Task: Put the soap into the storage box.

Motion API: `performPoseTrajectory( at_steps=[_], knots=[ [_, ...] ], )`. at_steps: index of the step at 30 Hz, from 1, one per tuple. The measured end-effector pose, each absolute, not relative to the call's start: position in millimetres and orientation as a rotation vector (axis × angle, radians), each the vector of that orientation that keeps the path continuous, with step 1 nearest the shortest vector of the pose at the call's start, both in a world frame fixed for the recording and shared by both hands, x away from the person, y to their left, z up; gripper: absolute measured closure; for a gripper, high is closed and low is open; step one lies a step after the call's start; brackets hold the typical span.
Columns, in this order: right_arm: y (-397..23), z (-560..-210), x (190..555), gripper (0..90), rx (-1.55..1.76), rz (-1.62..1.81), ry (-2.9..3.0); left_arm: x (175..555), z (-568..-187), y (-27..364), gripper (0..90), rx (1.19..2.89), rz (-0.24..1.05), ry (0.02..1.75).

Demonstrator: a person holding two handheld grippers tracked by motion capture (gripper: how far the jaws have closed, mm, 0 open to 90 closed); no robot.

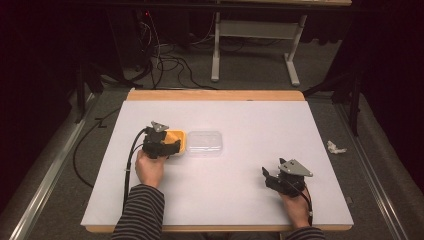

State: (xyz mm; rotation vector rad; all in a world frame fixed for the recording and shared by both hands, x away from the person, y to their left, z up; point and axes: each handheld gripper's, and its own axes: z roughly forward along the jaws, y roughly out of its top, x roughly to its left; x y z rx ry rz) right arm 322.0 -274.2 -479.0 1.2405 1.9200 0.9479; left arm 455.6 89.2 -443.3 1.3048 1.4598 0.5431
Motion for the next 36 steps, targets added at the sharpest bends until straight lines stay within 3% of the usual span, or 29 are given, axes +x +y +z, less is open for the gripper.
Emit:
performPoseTrajectory(
  at_steps=[19,27,36],
  knots=[
    [-273,-479,322,28.5,1.237,0.942,1.921,464,-456,86,28.4,1.324,0.531,1.490],
    [-273,-479,322,28.6,1.238,0.936,1.927,462,-453,87,20.8,1.310,0.538,1.479],
    [-272,-479,322,28.7,1.229,0.932,1.924,444,-441,84,19.9,1.305,0.541,1.402]
  ],
)
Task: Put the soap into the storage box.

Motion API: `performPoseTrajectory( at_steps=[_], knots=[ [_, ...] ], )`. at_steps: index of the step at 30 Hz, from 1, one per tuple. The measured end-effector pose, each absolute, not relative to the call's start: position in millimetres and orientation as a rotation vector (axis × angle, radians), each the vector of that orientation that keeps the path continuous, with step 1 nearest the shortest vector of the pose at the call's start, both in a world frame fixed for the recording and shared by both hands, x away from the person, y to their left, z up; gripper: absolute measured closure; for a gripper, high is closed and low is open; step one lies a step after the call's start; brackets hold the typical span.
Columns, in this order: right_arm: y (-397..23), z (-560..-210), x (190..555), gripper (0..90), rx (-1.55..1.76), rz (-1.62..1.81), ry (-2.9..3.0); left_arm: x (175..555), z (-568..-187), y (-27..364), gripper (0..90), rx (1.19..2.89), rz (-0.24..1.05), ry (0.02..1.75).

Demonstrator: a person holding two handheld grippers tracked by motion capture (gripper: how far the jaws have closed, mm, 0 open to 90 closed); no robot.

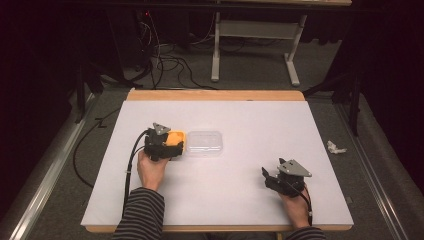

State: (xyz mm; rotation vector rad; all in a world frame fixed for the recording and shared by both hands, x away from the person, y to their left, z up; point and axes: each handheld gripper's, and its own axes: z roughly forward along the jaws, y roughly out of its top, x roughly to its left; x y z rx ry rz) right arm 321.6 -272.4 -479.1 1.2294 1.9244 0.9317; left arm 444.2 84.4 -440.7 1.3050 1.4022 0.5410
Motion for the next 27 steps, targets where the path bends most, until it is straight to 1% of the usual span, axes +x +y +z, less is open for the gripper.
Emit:
performPoseTrajectory(
  at_steps=[19,27],
  knots=[
    [-271,-479,321,29.5,1.232,0.926,1.914,405,-423,77,19.8,1.317,0.494,1.299],
    [-271,-479,321,29.8,1.231,0.924,1.917,397,-418,76,19.5,1.309,0.459,1.281]
  ],
)
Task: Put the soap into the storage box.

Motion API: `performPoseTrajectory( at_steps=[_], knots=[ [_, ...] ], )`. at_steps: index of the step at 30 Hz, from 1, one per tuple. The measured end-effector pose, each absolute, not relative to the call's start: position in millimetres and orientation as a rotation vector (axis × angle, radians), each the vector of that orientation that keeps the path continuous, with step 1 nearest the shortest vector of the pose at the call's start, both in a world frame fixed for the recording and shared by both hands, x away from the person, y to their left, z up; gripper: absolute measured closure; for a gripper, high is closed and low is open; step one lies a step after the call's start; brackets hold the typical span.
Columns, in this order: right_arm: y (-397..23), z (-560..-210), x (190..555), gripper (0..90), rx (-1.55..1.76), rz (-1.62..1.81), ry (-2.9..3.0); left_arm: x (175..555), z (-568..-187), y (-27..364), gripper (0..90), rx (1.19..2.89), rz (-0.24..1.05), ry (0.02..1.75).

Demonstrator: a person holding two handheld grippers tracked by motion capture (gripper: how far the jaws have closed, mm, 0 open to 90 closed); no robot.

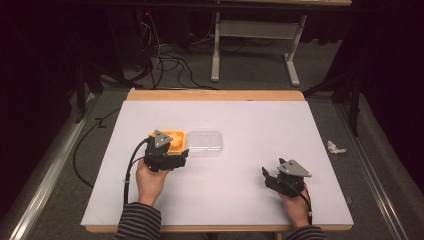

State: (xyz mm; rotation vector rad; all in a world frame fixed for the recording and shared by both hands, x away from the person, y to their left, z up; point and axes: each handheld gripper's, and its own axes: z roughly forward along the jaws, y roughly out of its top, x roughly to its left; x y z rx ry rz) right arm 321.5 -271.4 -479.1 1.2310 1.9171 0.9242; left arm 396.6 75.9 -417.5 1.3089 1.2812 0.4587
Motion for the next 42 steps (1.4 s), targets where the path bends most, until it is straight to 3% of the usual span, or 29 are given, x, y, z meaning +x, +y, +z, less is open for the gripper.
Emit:
performPoseTrajectory(
  at_steps=[42],
  knots=[
    [-272,-479,322,31.2,1.236,0.925,1.931,361,-409,47,17.4,1.313,0.362,1.202]
  ],
)
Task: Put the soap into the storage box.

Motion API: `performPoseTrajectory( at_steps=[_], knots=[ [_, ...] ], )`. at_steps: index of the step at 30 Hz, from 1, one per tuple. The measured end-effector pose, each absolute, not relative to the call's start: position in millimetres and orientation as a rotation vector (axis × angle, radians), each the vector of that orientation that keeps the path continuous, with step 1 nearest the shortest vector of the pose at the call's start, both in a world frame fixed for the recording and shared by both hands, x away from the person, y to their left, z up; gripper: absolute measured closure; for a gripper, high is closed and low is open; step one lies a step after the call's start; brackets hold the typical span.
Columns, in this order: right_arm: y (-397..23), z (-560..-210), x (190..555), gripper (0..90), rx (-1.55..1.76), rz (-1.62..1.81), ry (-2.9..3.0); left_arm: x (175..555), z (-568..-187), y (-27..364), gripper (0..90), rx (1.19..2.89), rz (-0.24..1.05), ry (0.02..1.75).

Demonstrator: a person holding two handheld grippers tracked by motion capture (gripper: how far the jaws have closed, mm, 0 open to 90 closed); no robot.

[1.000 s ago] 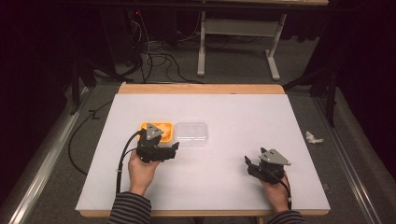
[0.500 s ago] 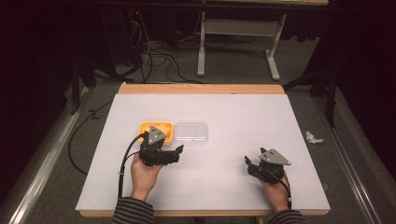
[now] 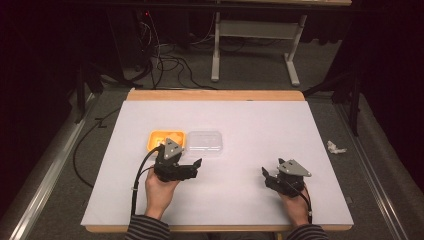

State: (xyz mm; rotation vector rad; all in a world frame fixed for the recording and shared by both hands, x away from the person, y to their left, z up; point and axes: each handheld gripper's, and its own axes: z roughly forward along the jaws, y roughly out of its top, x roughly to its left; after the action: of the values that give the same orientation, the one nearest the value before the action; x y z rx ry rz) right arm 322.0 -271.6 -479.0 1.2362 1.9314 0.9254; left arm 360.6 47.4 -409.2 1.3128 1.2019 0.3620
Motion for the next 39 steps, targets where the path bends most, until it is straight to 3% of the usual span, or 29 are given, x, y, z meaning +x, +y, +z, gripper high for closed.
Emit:
performPoseTrajectory(
  at_steps=[39],
  knots=[
    [-272,-479,322,30.9,1.228,0.931,1.936,345,-447,29,15.9,1.363,0.288,1.229]
  ],
)
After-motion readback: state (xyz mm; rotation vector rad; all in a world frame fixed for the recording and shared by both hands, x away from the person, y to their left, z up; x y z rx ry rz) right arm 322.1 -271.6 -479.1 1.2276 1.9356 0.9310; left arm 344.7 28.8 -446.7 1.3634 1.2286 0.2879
